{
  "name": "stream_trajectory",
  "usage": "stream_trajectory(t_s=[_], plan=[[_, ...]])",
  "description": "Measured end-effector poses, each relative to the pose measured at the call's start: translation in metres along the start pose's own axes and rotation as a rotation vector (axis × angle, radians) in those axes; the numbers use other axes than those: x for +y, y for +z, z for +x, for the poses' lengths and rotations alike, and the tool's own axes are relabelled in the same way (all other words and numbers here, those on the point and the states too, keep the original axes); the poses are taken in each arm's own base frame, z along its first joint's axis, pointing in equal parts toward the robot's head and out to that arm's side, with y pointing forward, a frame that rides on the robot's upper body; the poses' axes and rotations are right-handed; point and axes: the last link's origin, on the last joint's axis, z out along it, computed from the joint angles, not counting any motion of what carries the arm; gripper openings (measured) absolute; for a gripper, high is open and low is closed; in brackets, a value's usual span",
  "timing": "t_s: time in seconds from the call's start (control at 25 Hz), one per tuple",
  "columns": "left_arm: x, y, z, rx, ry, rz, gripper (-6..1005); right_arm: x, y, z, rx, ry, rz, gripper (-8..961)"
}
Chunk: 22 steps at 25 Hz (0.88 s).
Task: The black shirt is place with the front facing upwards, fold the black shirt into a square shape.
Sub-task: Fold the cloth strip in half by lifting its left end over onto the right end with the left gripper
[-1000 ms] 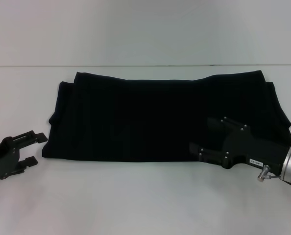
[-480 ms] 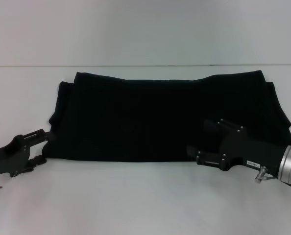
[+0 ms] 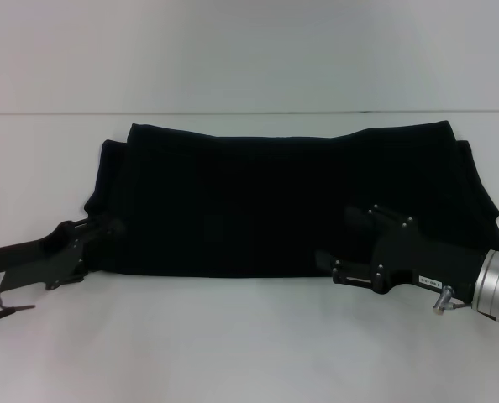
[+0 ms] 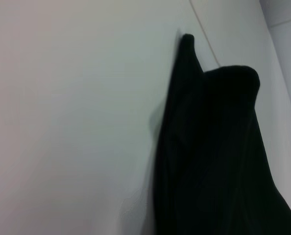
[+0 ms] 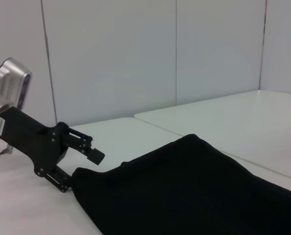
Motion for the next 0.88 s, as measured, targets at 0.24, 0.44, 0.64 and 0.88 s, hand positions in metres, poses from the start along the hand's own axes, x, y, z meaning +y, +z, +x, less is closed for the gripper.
stream_trajectory(t_s=[0.24,0.44,0.64,0.88], plan=[[0.007,0.007,0.004,0.006,0.023,0.01,865,0.0,0.0,-0.001,-0.005,0.005,0.0,920],[0.01,0.014,0.003,-0.007,0.051,0.025,755,0.0,0.001,-0.001,-0.006,0.006,0.001,920],[0.014,0.017,0.003,-0.022,0.07,0.031,556,0.0,0.002,-0.002,-0.001,0.0,-0.005,920],[0.014,0.017,0.006,-0.01,0.079,0.035,383,0.002,0.005,-0.002,0.015,-0.017,-0.033,920]])
